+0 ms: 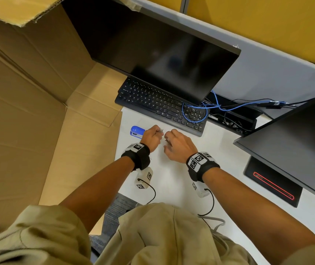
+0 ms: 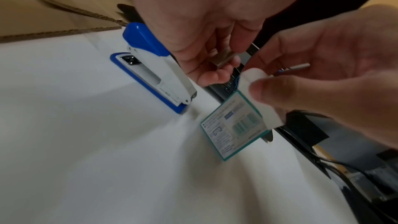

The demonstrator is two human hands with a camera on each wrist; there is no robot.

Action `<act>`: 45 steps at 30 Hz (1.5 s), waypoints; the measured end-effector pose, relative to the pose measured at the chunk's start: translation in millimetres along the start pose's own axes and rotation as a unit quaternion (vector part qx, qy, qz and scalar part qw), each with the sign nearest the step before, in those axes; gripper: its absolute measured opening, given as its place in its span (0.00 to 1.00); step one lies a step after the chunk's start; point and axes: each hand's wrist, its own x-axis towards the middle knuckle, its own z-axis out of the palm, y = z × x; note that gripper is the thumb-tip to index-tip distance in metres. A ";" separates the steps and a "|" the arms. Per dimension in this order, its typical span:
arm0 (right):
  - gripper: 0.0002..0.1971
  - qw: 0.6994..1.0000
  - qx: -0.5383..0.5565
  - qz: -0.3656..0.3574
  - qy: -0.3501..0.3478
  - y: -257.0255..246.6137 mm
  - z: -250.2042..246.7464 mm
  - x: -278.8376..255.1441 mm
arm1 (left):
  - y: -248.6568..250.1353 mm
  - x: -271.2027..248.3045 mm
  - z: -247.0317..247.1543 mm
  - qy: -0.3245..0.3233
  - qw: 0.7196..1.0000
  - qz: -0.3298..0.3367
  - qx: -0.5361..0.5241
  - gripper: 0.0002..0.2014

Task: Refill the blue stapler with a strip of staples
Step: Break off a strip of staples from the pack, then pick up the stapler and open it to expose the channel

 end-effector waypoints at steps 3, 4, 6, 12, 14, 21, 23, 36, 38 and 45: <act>0.14 1.000 0.015 0.009 0.018 1.6 0.6 -1.9 | -0.5 0.9 -0.3 -0.014 1.000 -0.023 -0.009 0.05; 0.13 1.000 0.015 0.010 0.025 3.5 1.3 -2.6 | -0.1 0.6 0.2 -0.021 0.999 -0.025 -0.002 0.04; 0.13 0.999 0.023 0.019 0.038 8.1 2.9 -4.2 | 1.5 -0.9 0.9 -0.034 0.999 -0.018 0.027 0.03; 0.26 0.987 0.126 0.086 0.045 23.2 3.8 -4.2 | -1.2 -4.0 -0.3 -0.052 0.989 0.042 0.129 0.14; 0.26 0.986 0.132 0.092 0.043 27.5 2.8 -3.3 | -2.4 -4.8 -0.8 -0.043 0.986 0.064 0.148 0.15; 0.20 0.991 0.095 0.095 0.026 29.7 6.1 -2.7 | -5.3 0.4 -12.1 -0.021 0.978 0.039 0.202 0.10; 0.21 0.993 0.082 0.079 0.012 26.8 7.4 -4.5 | -6.0 1.2 -19.0 -0.010 0.982 0.030 0.187 0.10; 0.23 1.000 -0.014 0.013 -0.008 31.0 6.8 -17.1 | -13.2 2.7 -46.8 -0.030 0.983 0.039 0.179 0.17; 0.23 1.000 -0.024 0.011 -0.008 32.7 7.2 -19.1 | -13.6 2.5 -47.1 -0.032 0.978 0.063 0.195 0.17; 0.23 0.999 -0.022 0.011 -0.023 38.0 10.3 -18.6 | -14.9 3.3 -45.5 -0.035 0.942 0.152 0.298 0.15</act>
